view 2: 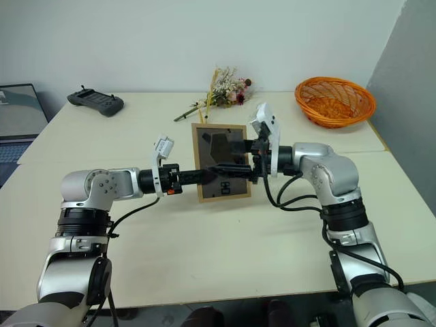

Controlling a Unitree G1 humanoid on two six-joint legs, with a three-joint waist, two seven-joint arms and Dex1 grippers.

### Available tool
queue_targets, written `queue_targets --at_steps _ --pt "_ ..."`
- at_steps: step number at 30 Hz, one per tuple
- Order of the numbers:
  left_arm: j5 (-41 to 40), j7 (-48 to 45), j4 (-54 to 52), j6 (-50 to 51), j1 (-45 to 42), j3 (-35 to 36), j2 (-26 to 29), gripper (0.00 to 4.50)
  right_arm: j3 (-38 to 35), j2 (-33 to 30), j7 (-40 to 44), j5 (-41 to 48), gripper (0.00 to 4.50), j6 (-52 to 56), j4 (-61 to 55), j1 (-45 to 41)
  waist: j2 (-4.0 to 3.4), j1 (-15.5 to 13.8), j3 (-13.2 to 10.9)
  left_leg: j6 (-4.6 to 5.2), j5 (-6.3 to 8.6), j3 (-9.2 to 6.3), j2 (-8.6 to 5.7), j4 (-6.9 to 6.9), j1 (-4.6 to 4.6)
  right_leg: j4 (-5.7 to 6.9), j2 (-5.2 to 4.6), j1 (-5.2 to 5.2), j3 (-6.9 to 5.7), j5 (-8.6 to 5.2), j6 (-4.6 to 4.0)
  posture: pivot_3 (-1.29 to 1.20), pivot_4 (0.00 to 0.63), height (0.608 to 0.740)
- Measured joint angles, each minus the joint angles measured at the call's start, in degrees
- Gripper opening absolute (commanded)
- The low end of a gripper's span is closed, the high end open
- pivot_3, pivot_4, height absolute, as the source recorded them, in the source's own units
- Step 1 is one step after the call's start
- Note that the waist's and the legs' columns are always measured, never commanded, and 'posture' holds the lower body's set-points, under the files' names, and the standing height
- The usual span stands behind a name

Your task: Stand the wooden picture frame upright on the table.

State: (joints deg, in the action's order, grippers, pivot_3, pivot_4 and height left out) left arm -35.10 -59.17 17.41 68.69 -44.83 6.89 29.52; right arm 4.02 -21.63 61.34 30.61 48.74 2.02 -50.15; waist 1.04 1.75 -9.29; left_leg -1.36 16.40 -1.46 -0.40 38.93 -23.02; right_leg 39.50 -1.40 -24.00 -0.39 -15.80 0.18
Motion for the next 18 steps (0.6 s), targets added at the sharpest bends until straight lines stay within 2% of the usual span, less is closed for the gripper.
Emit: queue_targets --at_steps 3,7,10,13,15,16,17,18 --pt "-1.3 0.7 -1.2 1.0 0.0 0.2 0.0 1.31 -0.5 -2.8 0.1 0.6 4.47 0.0 -1.1 0.8 0.0 -0.1 0.0 0.17 0.1 0.0 0.0 0.0 0.0 -0.02 0.0 0.01 -0.01 0.0 0.0 0.0 0.15 0.74" --pt "-4.1 2.3 -1.4 5.7 -0.1 1.9 0.1 1.31 0.4 -9.4 2.1 -6.0 4.47 -12.2 1.5 5.7 0.03 -0.3 0.0 0.2 0.11 0.03 -0.03 0.02 -0.01 -0.05 -0.01 0.03 0.01 0.0 0.0 0.0 0.15 0.74" --pt "-6.1 3.6 -1.3 10.1 -0.3 3.7 0.4 1.31 0.6 -12.0 4.0 -10.3 4.47 -22.5 4.4 7.7 0.03 -0.1 0.0 0.2 0.11 0.03 0.0 0.01 0.0 -0.02 0.02 0.01 0.01 0.0 0.0 0.0 0.15 0.74" --pt "-8.7 5.0 -0.4 17.1 -1.3 6.1 0.5 1.31 1.9 -14.3 3.4 -20.0 4.47 -49.9 11.7 9.5 0.03 0.1 0.0 0.17 0.1 0.07 0.02 0.01 0.02 -0.03 0.05 0.01 0.02 -0.01 0.02 0.0 0.15 0.74" --pt "-11.7 6.3 3.0 21.5 -2.3 8.4 1.0 1.31 5.3 -16.3 -5.7 -33.6 4.47 -77.3 23.0 9.1 0.03 0.1 0.0 0.04 0.02 0.1 0.03 0.01 0.04 -0.01 0.04 0.01 0.03 -0.01 0.02 0.0 0.15 0.74" --pt "-12.5 6.5 3.6 22.2 -2.3 8.7 1.3 1.31 5.8 -16.4 -7.7 -36.2 4.47 -82.0 25.5 8.9 0.05 0.2 0.0 -0.03 -0.01 0.16 0.03 0.01 0.06 0.0 0.05 -0.02 0.1 -0.01 0.02 0.0 0.15 0.74" --pt "-15.0 7.4 4.9 23.1 -2.2 8.6 2.3 1.31 7.0 -15.8 -13.3 -42.0 4.47 -92.1 31.0 7.9 0.05 0.3 0.0 -0.05 -0.03 0.18 0.05 0.0 0.06 0.05 0.05 -0.04 0.15 -0.01 0.02 0.0 0.15 0.74" --pt "-16.3 7.7 5.5 23.4 -2.2 8.4 2.7 1.31 7.5 -15.5 -15.9 -44.4 4.47 -95.8 33.2 7.2 0.06 0.5 0.0 -0.09 -0.05 0.19 0.05 0.01 0.07 0.1 0.08 -0.08 0.24 -0.01 0.01 0.0 0.15 0.74"
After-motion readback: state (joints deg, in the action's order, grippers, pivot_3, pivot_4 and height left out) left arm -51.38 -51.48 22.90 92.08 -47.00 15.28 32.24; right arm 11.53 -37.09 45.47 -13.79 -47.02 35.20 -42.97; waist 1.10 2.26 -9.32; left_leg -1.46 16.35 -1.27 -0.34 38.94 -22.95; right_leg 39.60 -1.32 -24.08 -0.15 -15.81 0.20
